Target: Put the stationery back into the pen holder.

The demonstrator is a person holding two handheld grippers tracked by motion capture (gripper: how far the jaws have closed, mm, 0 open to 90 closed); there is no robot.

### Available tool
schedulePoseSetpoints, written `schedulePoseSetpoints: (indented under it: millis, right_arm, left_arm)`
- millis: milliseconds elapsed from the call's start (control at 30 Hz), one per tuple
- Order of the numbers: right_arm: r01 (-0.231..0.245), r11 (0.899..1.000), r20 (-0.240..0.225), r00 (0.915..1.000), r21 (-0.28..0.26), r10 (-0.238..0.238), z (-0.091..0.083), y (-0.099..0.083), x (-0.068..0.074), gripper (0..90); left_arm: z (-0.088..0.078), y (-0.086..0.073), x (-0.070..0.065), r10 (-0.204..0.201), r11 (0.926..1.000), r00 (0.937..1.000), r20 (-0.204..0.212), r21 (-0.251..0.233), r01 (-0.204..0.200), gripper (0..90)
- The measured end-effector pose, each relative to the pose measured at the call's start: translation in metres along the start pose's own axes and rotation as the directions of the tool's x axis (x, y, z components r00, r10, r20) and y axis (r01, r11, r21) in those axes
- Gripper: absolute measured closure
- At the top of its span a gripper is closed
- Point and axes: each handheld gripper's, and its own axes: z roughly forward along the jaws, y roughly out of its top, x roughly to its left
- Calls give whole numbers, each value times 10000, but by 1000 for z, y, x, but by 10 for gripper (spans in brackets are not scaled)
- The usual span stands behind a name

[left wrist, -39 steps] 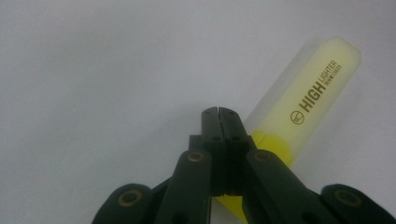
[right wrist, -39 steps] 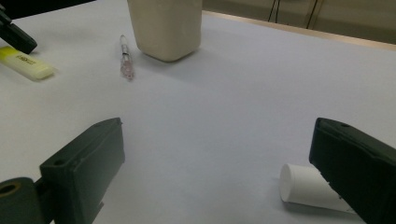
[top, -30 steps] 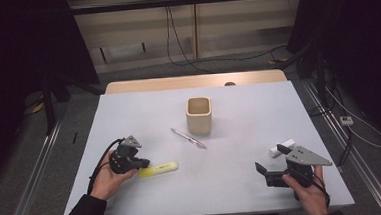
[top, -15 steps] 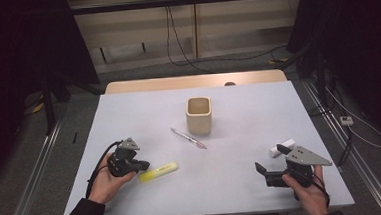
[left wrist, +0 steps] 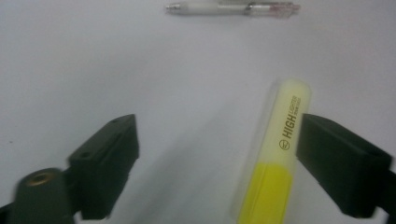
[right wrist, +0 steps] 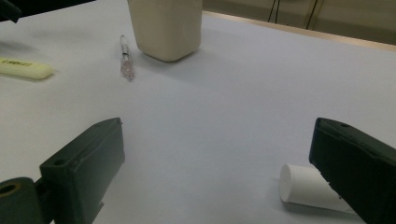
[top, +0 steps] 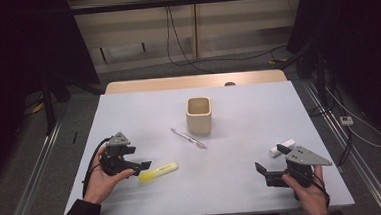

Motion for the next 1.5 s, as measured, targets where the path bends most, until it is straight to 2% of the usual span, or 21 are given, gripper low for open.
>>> schedulePoseSetpoints:
  millis: [67,267,433,500,633,700,800,833,900,967,1033,1133,1167,1267,1467,1500]
  right_arm:
    - [12,10000,-2,10000,-8,-12,0,0,0,34]
    - [4,10000,3,10000,-10,-4,0,0,0,34]
    - [-6,10000,10,10000,-20,6,0,0,0,34]
    - [4,10000,13,10000,-18,-4,0,0,0,33]
    - [20,10000,-12,10000,-9,-20,0,0,0,34]
    - [4,10000,5,10000,-7,-4,0,0,0,34]
    - [-8,10000,2,10000,3,8,0,0,0,34]
    - [9,10000,-12,10000,-4,-9,0,0,0,34]
    - [24,10000,-19,10000,-6,-24,0,0,0,34]
    - [9,10000,-5,10000,-1,-9,0,0,0,33]
    - [5,10000,5,10000,-5,-5,0,0,0,34]
    - [24,10000,-13,10000,-4,-24,0,0,0,34]
    - [18,10000,-9,10000,0,-18,0,0,0,34]
    - [11,10000,-7,10000,3,-11,0,0,0,34]
    - [27,10000,-12,10000,-2,-27,0,0,0,34]
    - [26,10000,-11,10000,-1,-26,0,0,0,34]
  left_arm:
    - [-3,1,0,76,10000,9997,240,-35,-75,71]
    - [-6,2,-8,661,9977,9962,572,114,-669,69]
    - [-4,2,-14,1001,9935,9940,442,494,-1023,95]
    - [1,-1,-16,1024,9933,9943,294,499,-1038,105]
    - [11,-4,-20,846,9921,9942,667,868,-902,126]
    - [10,-2,-22,1074,9890,9921,646,947,-1133,127]
    - [9,-2,-21,1121,9868,9922,537,1118,-1175,127]
    - [10,-3,-20,1017,9864,9931,591,1234,-1084,126]
    - [11,-4,-20,1081,9828,9900,907,1400,-1201,127]
    - [12,-4,-23,1259,9767,9878,922,1631,-1397,161]
    - [12,-4,-25,1251,9761,9865,1057,1650,-1414,204]
    - [10,-5,-25,1405,9704,9839,1100,1820,-1589,285]
    - [9,-5,-25,1338,9714,9846,1121,1818,-1527,315]
    - [8,-6,-27,1482,9666,9821,1164,1928,-1687,406]
    - [13,-8,-31,1838,9499,9734,1369,2299,-2117,524]
    - [13,-8,-32,1849,9494,9732,1367,2312,-2128,537]
